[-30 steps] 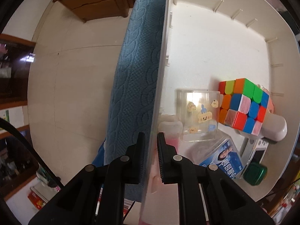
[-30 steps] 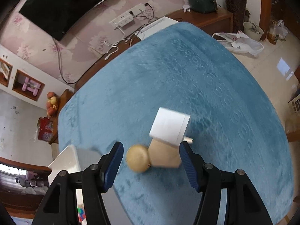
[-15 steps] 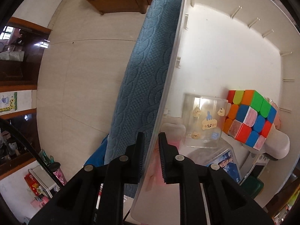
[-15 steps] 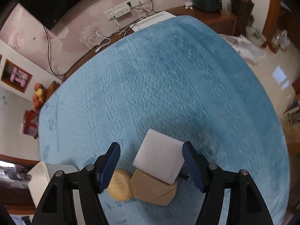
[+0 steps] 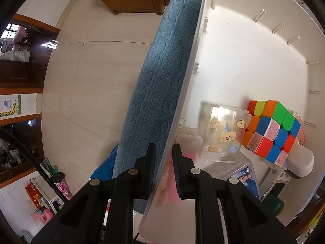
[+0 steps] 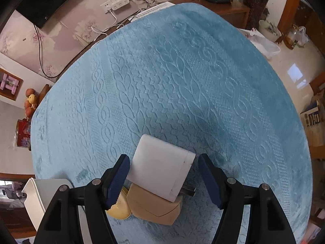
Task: Organize rigid objects
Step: 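Grasp the white box with the right gripper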
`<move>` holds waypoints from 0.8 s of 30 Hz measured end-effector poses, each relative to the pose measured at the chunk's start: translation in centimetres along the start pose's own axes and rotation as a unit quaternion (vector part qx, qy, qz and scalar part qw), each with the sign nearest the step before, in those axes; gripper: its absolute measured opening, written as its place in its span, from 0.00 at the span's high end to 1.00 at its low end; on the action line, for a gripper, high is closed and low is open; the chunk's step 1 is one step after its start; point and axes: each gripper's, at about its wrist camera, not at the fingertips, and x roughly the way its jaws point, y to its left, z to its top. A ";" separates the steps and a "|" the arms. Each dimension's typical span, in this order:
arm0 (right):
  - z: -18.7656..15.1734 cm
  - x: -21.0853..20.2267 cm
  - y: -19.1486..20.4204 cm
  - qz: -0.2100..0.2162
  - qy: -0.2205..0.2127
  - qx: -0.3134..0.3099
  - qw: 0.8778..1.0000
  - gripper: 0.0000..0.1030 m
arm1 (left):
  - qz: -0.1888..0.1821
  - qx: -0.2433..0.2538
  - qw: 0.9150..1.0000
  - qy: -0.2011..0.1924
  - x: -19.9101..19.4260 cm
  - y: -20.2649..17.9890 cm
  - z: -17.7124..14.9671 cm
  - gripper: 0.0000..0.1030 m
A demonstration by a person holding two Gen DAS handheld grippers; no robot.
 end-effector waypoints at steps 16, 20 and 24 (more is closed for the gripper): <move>-0.6 0.9 -0.5 0.019 0.036 0.019 0.999 0.37 | -0.011 0.006 1.000 -0.006 0.0 0.4 -0.3 0.82; -1.3 0.5 -0.6 0.019 0.045 0.027 0.998 0.38 | -0.011 0.016 1.000 -0.006 -0.2 0.3 -0.4 0.82; -2.8 0.1 -1.4 0.028 0.058 0.045 0.997 0.38 | -0.016 0.024 1.000 -0.003 -0.2 0.2 -0.3 0.82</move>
